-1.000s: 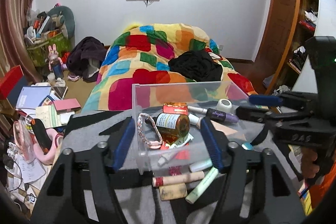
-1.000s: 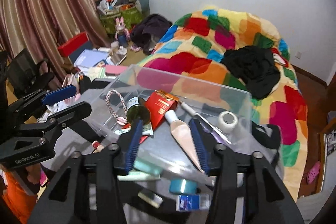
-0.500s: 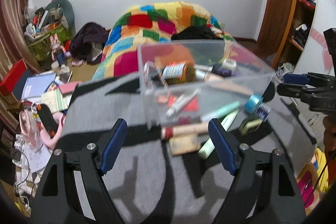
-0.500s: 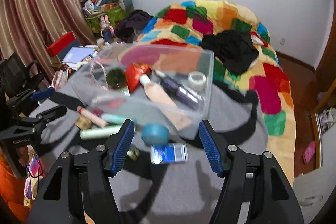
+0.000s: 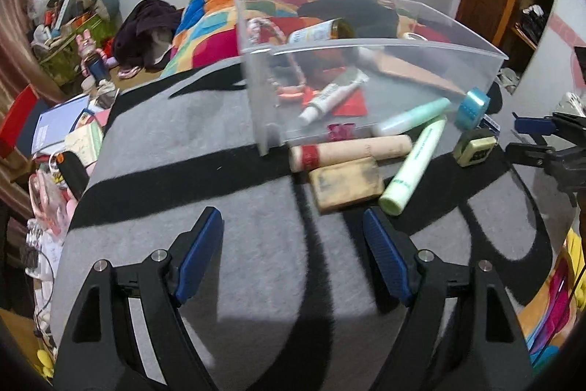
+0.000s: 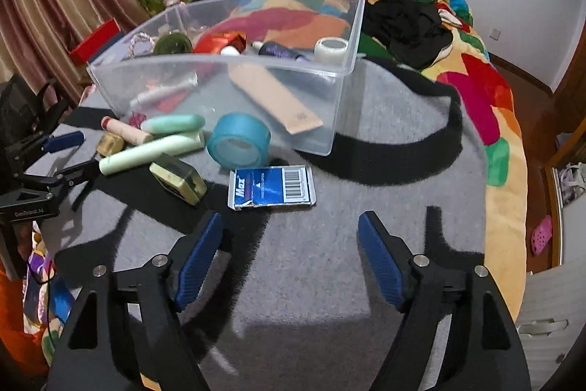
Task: Organize objects
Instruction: 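Grasp the beige sponge with the left gripper while the right grasps the blue card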
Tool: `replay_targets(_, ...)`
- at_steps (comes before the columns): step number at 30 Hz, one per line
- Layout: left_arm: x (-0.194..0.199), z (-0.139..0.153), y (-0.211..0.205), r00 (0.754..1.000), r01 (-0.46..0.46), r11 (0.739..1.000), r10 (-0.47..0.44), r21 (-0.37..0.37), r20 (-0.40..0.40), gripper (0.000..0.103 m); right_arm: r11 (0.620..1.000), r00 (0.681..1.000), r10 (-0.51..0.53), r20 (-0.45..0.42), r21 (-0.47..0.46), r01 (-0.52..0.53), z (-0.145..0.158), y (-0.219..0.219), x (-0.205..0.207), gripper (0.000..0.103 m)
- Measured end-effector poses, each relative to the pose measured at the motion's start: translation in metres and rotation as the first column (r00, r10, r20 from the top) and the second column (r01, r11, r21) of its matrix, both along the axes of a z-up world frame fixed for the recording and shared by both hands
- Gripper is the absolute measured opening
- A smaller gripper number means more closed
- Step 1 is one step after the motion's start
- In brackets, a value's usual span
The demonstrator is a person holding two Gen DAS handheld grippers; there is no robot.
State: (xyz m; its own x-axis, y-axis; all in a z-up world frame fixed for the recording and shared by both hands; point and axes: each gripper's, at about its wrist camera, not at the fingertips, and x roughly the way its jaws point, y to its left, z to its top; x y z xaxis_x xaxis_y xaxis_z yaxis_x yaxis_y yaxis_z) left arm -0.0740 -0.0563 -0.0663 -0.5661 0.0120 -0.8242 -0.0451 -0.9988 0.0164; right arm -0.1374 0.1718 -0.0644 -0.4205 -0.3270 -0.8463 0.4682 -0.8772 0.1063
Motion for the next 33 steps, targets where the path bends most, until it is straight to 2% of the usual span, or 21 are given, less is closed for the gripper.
replay_targets(10,-0.017,-0.002,0.015,1.000,0.001,1.000,-0.001,0.032,0.002,0.078,1.000,1.000,-0.012,0.003,-0.005,0.012,-0.007,-0.009,-0.011,0.073)
replay_targets(11,-0.018,-0.003,0.015,1.000,-0.004,0.999,0.004,0.035,-0.004,0.076,1.000,1.000,-0.016,-0.003,-0.005,0.016,-0.007,-0.010,-0.011,0.071)
replay_targets(13,-0.018,-0.002,0.014,1.000,-0.012,0.999,0.013,0.037,-0.014,0.064,1.000,1.000,-0.017,-0.018,-0.003,0.017,-0.007,-0.012,-0.009,0.058)
replay_targets(14,-0.017,-0.001,0.014,1.000,-0.012,0.999,0.013,0.040,-0.020,0.062,1.000,1.000,-0.014,-0.022,-0.006,0.014,-0.006,-0.013,-0.009,0.054)
replay_targets(15,-0.016,-0.001,0.014,1.000,-0.010,0.999,0.011,0.045,-0.023,0.055,1.000,1.000,-0.009,-0.023,-0.013,0.009,-0.005,-0.013,-0.009,0.045)
replay_targets(16,-0.015,0.000,0.014,1.000,-0.009,0.999,0.010,0.046,-0.027,0.047,1.000,1.000,-0.005,-0.023,-0.019,0.005,-0.005,-0.013,-0.008,0.044)
replay_targets(18,-0.013,0.001,0.013,0.999,-0.007,0.999,0.009,0.037,-0.033,0.040,1.000,1.000,-0.008,-0.030,-0.019,0.008,-0.004,-0.013,-0.008,0.044)
replay_targets(25,-0.001,0.009,0.005,0.998,-0.021,0.998,0.025,0.063,-0.059,0.040,0.998,0.997,-0.022,-0.074,-0.058,0.018,0.012,-0.004,0.003,0.044)
replay_targets(33,0.008,0.046,0.004,0.987,-0.015,0.997,0.027,0.079,-0.158,0.040,0.991,0.988,-0.045,-0.149,-0.134,0.025,0.051,0.003,0.011,0.044)
